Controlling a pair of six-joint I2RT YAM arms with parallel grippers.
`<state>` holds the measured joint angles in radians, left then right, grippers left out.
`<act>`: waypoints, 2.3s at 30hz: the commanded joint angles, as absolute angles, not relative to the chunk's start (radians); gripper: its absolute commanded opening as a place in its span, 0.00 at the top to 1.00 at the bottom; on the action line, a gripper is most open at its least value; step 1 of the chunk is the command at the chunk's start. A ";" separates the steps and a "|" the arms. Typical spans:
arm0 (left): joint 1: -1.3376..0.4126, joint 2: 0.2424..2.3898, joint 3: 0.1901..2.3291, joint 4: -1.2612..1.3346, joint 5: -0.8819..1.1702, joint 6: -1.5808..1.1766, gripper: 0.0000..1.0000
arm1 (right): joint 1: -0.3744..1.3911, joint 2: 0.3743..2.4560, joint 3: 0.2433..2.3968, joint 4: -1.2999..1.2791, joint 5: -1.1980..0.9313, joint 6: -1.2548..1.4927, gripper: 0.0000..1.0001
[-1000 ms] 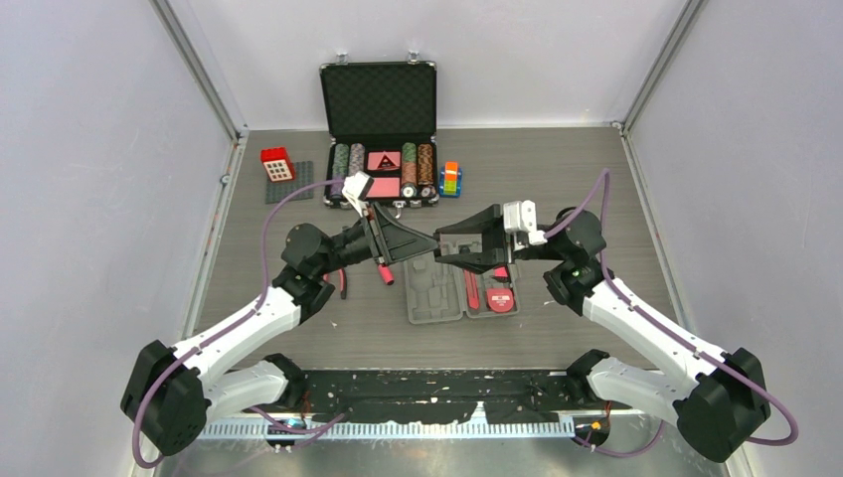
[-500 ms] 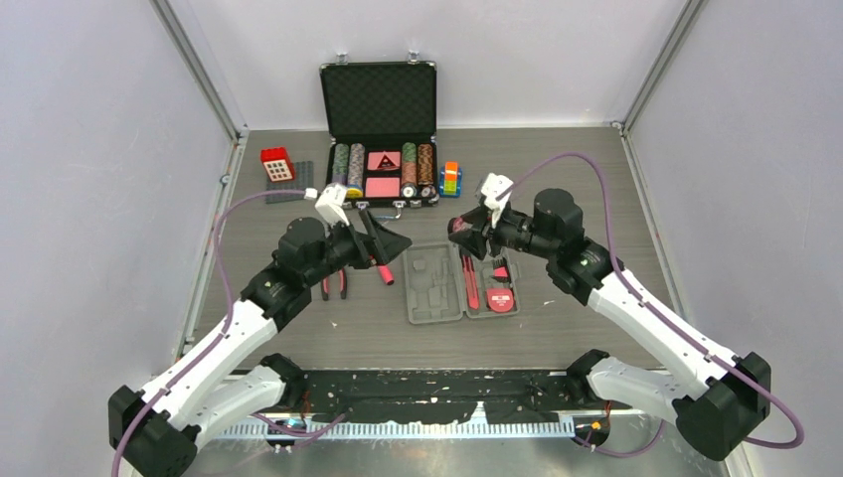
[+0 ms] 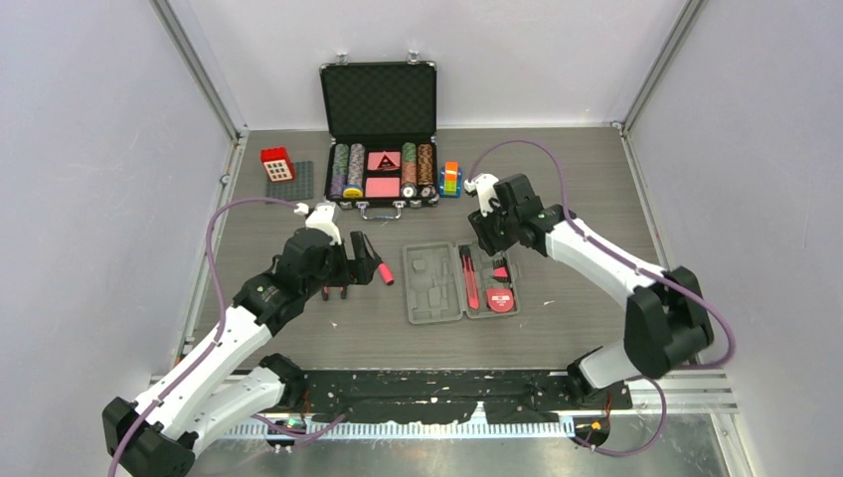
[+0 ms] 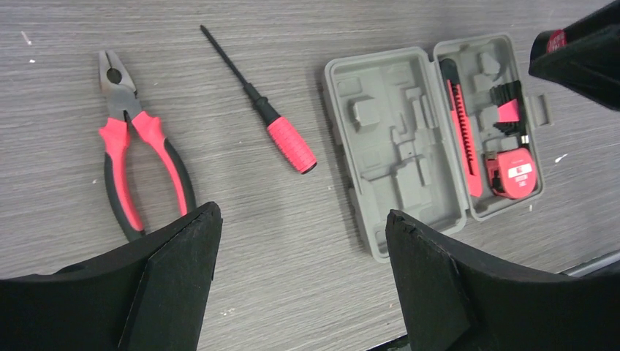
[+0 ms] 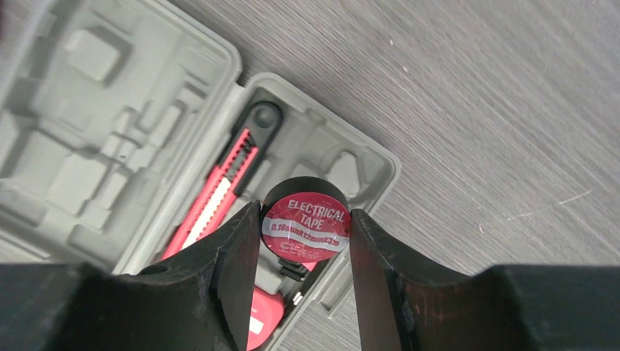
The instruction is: Pack the tool kit
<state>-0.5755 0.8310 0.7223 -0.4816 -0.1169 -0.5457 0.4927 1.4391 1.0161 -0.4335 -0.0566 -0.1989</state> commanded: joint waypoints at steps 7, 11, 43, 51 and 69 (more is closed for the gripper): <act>-0.575 0.839 0.720 -0.513 -0.140 -0.489 0.17 | 0.449 1.668 1.159 -0.418 0.013 -0.166 0.70; -0.575 0.851 0.720 -0.510 -0.127 -0.488 0.17 | 0.434 1.694 1.149 -0.411 0.040 -0.165 0.69; -0.576 0.902 0.738 -0.502 -0.097 -0.497 0.17 | 0.427 1.678 1.062 -0.364 0.055 -0.138 0.44; -0.576 0.907 0.739 -0.502 -0.089 -0.499 0.17 | 0.426 1.681 1.054 -0.362 0.042 -0.138 0.42; -0.685 1.130 0.852 -0.485 -0.036 -0.565 0.23 | 0.412 1.485 1.083 -0.460 0.048 0.010 0.51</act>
